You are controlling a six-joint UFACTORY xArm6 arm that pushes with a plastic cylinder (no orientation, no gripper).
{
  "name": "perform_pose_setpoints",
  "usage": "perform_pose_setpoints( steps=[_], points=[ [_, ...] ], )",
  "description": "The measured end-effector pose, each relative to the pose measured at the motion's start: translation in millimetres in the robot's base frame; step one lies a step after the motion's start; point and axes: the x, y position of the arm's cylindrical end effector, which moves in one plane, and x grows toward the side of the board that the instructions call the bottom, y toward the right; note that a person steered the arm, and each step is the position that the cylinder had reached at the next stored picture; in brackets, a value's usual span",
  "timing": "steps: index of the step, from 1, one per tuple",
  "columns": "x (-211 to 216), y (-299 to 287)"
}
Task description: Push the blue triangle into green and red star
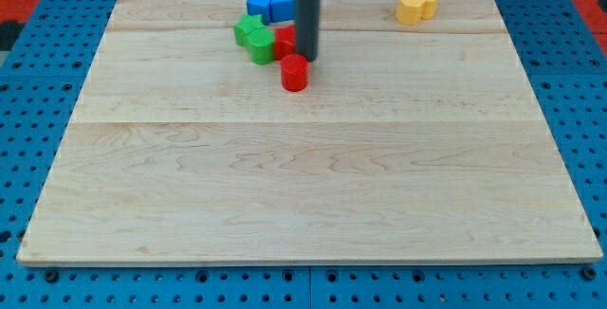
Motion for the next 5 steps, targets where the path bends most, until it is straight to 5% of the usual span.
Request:
perform_pose_setpoints(
  steps=[2,3,5],
  points=[
    [-11.1,-2.8],
    [-17.7,52.6],
    [-126.0,114.2]
  ],
)
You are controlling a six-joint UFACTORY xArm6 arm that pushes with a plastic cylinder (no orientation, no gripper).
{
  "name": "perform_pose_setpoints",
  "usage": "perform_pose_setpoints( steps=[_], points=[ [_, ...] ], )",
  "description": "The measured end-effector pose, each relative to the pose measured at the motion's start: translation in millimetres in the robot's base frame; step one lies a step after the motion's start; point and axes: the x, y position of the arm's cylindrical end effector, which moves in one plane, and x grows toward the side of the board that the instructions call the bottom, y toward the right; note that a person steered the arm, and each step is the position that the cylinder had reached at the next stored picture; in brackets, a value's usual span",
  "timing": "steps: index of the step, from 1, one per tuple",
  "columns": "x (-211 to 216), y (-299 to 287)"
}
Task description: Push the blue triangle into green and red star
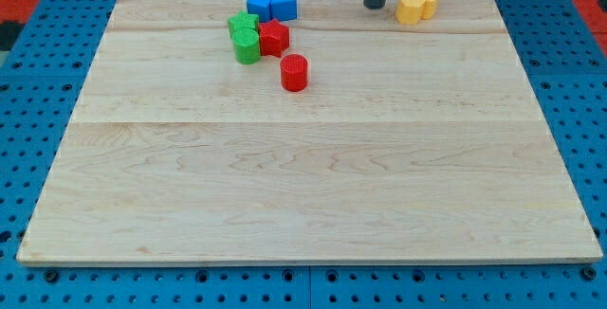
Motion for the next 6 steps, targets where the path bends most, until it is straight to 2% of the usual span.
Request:
perform_pose_setpoints(
  steps=[1,3,5,6],
  points=[
    [-0.6,-11.3],
    [0.5,-146.6],
    [15.4,-90.7],
    [16.4,-100.8]
  ],
)
